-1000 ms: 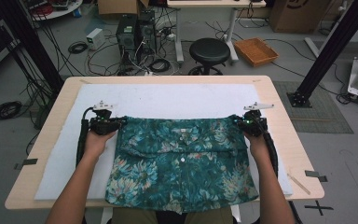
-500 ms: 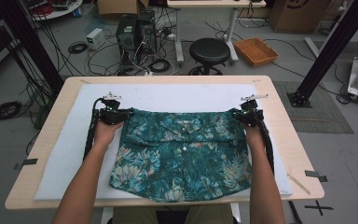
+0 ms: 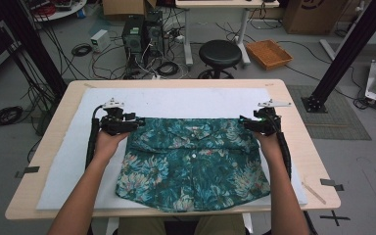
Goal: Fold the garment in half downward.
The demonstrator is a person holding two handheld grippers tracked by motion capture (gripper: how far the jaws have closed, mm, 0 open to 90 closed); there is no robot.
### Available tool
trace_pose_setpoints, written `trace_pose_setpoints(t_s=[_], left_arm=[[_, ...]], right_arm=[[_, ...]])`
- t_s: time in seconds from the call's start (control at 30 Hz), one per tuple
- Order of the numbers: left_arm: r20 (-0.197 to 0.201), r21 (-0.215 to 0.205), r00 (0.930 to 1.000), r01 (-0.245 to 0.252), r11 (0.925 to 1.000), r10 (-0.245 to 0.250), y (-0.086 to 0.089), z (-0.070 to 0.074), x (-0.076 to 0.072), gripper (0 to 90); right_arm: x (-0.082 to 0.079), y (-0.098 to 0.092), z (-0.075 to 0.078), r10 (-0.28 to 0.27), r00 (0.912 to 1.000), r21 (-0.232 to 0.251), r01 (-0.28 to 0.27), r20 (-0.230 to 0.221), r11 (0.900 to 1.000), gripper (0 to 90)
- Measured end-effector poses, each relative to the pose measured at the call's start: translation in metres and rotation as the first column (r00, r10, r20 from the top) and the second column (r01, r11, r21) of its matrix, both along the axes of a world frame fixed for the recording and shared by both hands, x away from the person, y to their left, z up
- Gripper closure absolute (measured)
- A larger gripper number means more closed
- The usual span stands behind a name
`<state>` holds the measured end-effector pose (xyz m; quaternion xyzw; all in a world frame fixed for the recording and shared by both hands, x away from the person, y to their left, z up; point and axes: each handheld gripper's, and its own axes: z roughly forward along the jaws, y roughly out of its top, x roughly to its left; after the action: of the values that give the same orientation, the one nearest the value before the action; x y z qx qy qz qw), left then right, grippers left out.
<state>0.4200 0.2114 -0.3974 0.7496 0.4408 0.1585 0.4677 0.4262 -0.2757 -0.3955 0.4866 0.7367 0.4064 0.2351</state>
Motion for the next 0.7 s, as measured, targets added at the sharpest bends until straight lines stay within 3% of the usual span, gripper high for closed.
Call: trace_pose_setpoints(t_s=[0.07,0.17,0.23,0.3,0.47,0.53,0.6,0.67,0.7], left_arm=[[0.000,0.004,0.9997,0.024,0.9997,-0.024,-0.005,0.001,-0.002,44.9],[0.000,-0.001,0.9989,0.047,0.9989,-0.047,-0.014,0.001,-0.005,44.3],[-0.008,0.004,0.9982,0.059,0.9983,-0.059,-0.019,0.000,-0.005,43.6],[-0.015,0.009,0.9977,0.066,0.9978,-0.066,-0.024,0.000,-0.006,42.6],[-0.014,0.017,0.9966,0.082,0.9965,-0.081,-0.033,-0.001,-0.009,42.6],[-0.015,0.013,0.9969,0.078,0.9969,-0.077,-0.036,-0.004,-0.010,42.6],[-0.027,0.022,0.9962,0.083,0.9963,-0.082,-0.038,-0.007,-0.010,42.6],[-0.036,0.019,0.9961,0.081,0.9965,-0.080,-0.039,-0.010,-0.010,42.6],[-0.038,0.019,0.9960,0.081,0.9965,-0.081,-0.039,-0.012,-0.010,42.6]], right_arm=[[-0.001,0.008,0.000,0.064,0.9976,0.037,-0.063,-0.025,0.997,32.1],[0.000,0.027,-0.004,0.115,0.9911,0.033,-0.113,-0.067,0.993,31.6],[0.004,0.042,-0.009,0.156,0.9812,0.036,-0.153,-0.114,0.988,31.1],[0.008,0.057,-0.015,0.196,0.9717,0.025,-0.195,-0.132,0.981,30.9],[0.022,0.083,-0.034,0.197,0.9551,-0.016,-0.206,-0.221,0.978,31.0],[0.027,0.086,-0.039,0.183,0.9522,0.021,-0.184,-0.245,0.983,31.0],[0.030,0.087,-0.042,0.163,0.9565,0.035,-0.160,-0.242,0.987,31.1],[0.032,0.088,-0.046,0.161,0.9547,0.022,-0.160,-0.250,0.987,33.3],[0.032,0.089,-0.046,0.164,0.9566,0.011,-0.167,-0.241,0.986,39.1]])
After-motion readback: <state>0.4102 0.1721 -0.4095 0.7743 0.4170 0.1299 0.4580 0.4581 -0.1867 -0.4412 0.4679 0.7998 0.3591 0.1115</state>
